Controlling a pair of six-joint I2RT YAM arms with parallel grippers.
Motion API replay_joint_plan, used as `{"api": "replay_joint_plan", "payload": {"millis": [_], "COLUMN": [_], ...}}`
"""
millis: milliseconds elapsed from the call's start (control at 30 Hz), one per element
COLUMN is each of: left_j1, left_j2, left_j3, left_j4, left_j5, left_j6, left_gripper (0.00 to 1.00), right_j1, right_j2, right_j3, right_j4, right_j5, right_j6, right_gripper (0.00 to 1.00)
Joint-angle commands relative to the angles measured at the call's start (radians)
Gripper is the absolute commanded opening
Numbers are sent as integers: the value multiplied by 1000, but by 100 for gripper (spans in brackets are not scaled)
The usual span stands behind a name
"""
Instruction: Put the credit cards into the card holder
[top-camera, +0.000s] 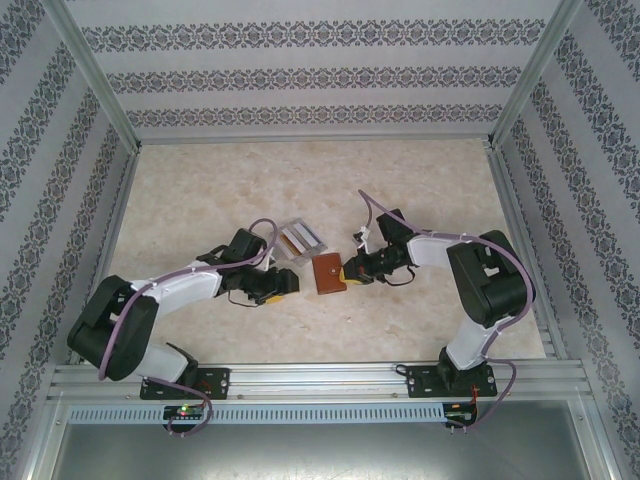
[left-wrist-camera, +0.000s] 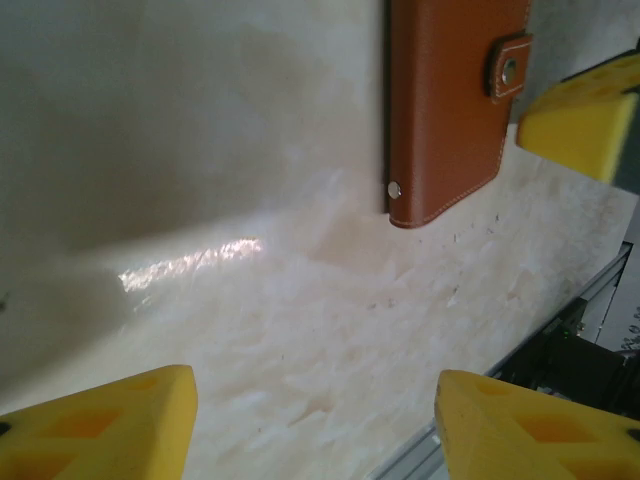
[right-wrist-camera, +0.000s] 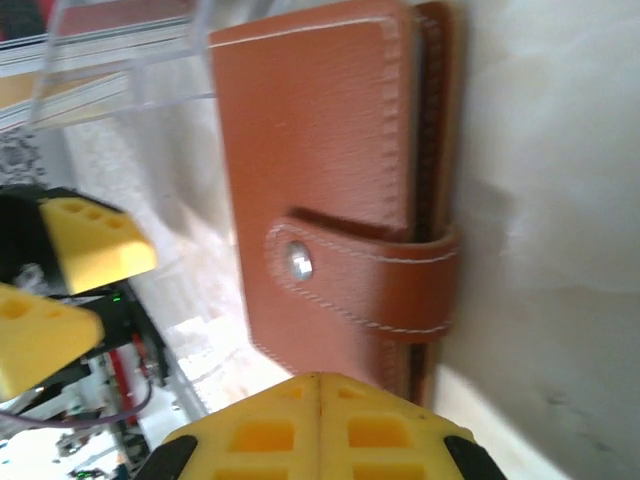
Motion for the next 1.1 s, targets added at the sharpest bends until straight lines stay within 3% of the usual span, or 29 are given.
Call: {"api": "replay_joint_plan", "payload": {"millis": [0, 167, 233, 467, 767, 1000, 1067], "left_j1": [-26, -50, -59, -111, -153, -167, -167], "left_j2": [39, 94, 118, 201, 253, 282, 275], "left_j3": [23, 62, 73, 100, 140, 146, 147], "left_j4": [110, 133, 158, 245, 224, 238, 234], "left_j5": [-12, -34, -36, -56, -141, -146, -143], "left_j6": [-36, -26, -31, -80, -93, -91, -81], "left_gripper": [63, 62, 60, 54, 41, 11, 7], "right_j1": [11, -4, -6, 10, 38, 43, 43], "right_j2": [-43, -122, -122, 0, 28, 15, 0], "right_j3": [-29, -42, -35, -10, -20, -51, -60], "right_j4": [55, -20, -25, 25, 76, 104, 109], "right_j5": [-67, 137, 182, 154, 119, 99, 99], "right_j6": [43, -1, -9, 11, 33, 52, 57], "right_gripper": [0, 23, 26, 23, 21, 17, 18]}}
